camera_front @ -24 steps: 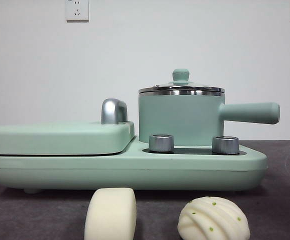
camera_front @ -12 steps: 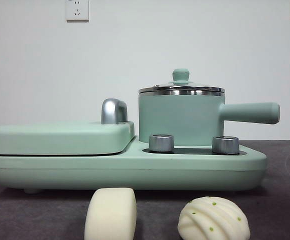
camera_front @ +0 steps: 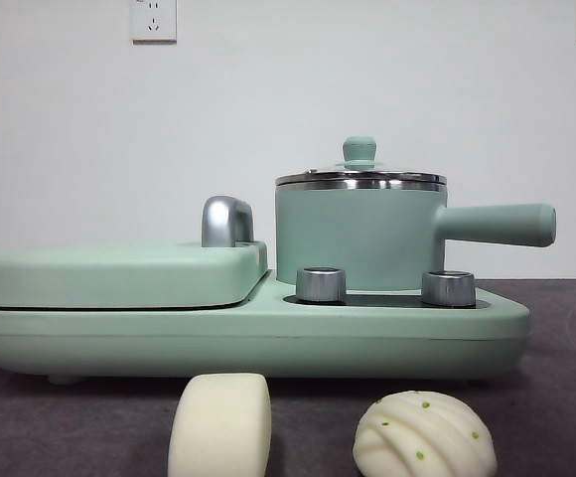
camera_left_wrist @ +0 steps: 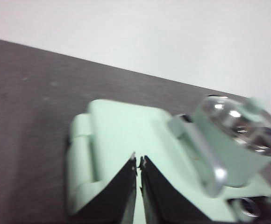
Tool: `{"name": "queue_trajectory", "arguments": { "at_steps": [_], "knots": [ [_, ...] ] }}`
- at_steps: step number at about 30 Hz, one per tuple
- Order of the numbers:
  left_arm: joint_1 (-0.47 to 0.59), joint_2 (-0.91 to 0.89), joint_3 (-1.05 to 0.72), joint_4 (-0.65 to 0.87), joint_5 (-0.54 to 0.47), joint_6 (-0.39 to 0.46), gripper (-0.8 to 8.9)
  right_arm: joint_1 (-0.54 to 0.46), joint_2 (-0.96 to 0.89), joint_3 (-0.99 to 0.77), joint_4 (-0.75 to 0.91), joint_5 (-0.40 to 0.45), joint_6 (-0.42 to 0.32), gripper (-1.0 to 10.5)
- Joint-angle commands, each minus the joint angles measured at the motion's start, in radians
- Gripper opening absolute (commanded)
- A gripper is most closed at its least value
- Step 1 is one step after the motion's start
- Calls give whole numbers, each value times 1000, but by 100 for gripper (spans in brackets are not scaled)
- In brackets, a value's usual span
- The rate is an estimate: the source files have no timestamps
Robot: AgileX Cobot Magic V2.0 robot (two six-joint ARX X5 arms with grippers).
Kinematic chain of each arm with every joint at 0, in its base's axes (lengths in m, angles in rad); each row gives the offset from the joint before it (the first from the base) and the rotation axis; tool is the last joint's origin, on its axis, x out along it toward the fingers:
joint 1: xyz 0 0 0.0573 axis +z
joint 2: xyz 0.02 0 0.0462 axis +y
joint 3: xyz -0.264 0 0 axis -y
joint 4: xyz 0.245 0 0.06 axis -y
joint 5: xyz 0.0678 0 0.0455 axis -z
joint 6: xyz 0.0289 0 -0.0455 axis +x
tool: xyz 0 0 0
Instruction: Put the buns in a small steamer
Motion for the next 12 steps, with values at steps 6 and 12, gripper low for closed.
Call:
{"name": "queue_trajectory", "arguments": {
  "at_steps": [6,12],
  "knots": [
    [-36,264,284,-59,146,20,19,0,169,223,-140,-178,-76,16],
    [-60,451,465,-119,264,72,19,0,286,370,-219,-317,-143,16]
  ]
}}
